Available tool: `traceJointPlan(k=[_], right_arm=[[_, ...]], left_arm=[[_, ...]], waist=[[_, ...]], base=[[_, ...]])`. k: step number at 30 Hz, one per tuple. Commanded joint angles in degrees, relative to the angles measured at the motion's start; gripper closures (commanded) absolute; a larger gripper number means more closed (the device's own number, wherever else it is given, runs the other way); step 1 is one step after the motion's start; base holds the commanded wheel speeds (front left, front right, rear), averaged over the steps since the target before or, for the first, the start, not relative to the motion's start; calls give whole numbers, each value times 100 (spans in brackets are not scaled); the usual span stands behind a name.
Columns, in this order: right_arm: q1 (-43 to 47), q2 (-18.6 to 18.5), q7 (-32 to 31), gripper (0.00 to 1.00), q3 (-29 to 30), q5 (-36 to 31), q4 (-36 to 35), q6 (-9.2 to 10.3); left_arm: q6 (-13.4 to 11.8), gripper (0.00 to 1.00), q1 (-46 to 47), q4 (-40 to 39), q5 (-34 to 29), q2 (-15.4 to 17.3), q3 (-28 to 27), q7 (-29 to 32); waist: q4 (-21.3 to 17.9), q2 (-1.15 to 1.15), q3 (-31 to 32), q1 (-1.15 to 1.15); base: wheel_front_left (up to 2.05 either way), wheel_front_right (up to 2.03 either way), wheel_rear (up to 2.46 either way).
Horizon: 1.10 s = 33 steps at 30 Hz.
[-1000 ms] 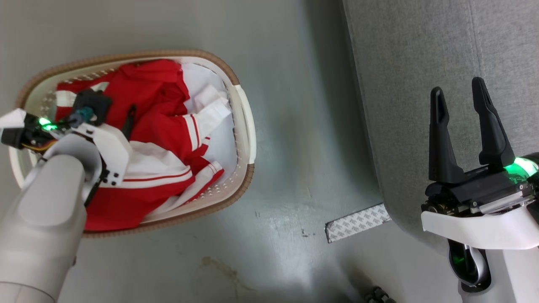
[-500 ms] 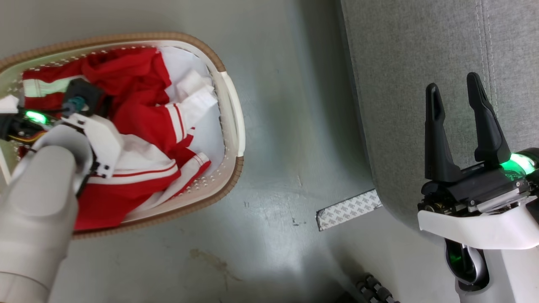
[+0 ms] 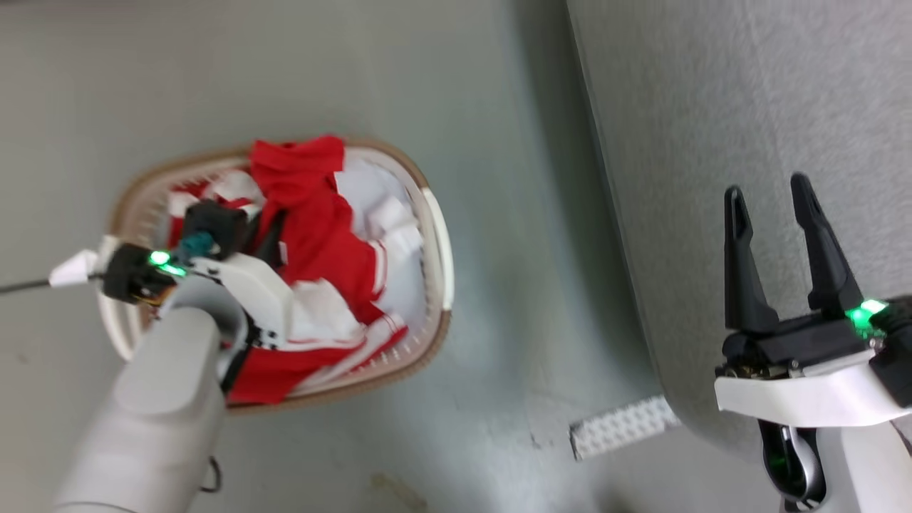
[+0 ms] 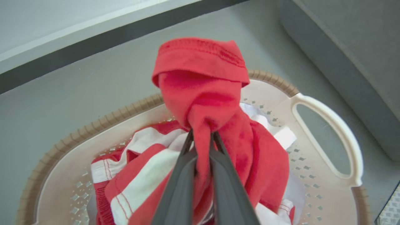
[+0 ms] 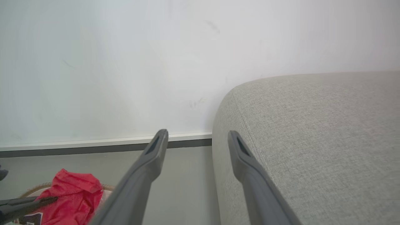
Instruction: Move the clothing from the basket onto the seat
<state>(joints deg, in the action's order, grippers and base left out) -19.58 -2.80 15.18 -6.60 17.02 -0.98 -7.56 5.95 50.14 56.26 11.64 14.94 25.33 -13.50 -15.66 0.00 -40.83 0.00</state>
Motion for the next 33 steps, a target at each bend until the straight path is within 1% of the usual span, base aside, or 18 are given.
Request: traceJointPlan(k=[1, 6, 10, 16, 22, 26, 33], right_arm=[[123, -18, -4, 0, 56, -52, 57, 14], [429, -19, -4, 0, 155, -186, 259, 14], [784, -19, -4, 0, 268, -263, 430, 14], [1309, -18, -4, 0, 375, -404, 628, 14], [1756, -18, -4, 0, 478, -540, 803, 14], [2008, -19, -4, 0, 534, -625, 882, 13], [2047, -18, -4, 0, 388, -774, 900, 13]], left_arm=[[11, 100, -121, -65, 83, -53, -27, -75], [33, 100, -565, -329, 335, -265, -142, -153], [-23, 100, -1050, -648, 523, -404, -242, -167], [-168, 100, -1855, -1530, 727, -529, -545, -165], [-256, 100, -2590, -2229, 875, -648, -670, -165], [-320, 100, -2946, -2572, 946, -667, -670, -153], [-392, 100, -3227, -3233, 1008, -588, -637, 103]], waist=[[337, 0, 628, 0], [571, 0, 1427, 0], [730, 0, 2098, 0], [939, 0, 2937, 0], [1107, 0, 3648, 0], [1192, 0, 3995, 0], [1294, 0, 4125, 0]], base=[[0, 0, 0], [0, 0, 0], [0, 0, 0], [0, 0, 0], [0, 0, 0], [0, 0, 0], [0, 0, 0]])
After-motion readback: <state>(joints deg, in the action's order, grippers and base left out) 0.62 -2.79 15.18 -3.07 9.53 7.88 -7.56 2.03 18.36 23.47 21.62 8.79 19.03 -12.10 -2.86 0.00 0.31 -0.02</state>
